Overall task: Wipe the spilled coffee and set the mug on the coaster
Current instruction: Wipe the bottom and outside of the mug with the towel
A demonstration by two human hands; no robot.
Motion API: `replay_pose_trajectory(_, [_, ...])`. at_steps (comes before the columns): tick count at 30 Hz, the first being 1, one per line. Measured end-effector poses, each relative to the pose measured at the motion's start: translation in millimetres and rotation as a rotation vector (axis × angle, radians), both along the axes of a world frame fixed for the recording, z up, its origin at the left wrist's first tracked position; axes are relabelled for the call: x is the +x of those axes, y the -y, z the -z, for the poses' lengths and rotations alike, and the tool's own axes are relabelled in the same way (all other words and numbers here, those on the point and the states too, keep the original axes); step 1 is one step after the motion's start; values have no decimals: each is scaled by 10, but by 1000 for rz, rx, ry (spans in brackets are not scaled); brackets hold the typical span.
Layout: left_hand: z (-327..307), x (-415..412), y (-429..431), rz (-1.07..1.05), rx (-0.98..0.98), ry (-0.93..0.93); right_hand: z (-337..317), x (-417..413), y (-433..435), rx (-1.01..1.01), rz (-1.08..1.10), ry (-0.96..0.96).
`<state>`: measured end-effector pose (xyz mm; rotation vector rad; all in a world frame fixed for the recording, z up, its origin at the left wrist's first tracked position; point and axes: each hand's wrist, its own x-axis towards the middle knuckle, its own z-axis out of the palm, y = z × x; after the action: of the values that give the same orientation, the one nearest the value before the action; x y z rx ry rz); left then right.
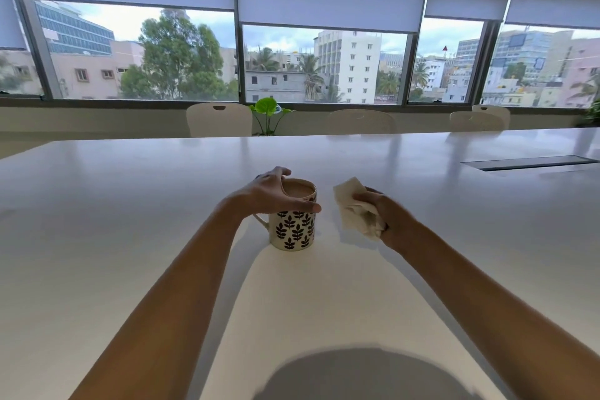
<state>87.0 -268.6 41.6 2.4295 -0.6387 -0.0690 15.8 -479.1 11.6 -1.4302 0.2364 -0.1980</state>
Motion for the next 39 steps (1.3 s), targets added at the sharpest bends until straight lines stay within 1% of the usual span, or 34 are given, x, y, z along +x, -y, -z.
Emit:
replay_pose_trajectory(4, [-70,68,-4,10,111,-104,39,59,-32,64,64,-19])
replay_pose_trajectory(7, [-94,91,-15,20,135,-108,82,95,-60,106,73,-25])
replay_pose_trajectory(10, [-85,90,-10,22,116,-75,122,110,-94,139,79,-23])
replay_pose_trajectory(15, [-50,96,-12,22,57,37,199,80,-137,152,94,-38])
replay_pose_trajectory(20, [-18,101,6,1,26,97,260,72,-136,189,139,-36])
replay_pose_trajectory(26, [-183,48,0,-9,-21,167,289,107,-139,185,191,-58])
replay_pose_trajectory(31, [-397,-21,3,-1,-18,216,291,86,-241,213,148,-84])
replay_pose_trajectory(39, [-691,-81,-5,2,3,214,281,-60,-518,253,5,-185])
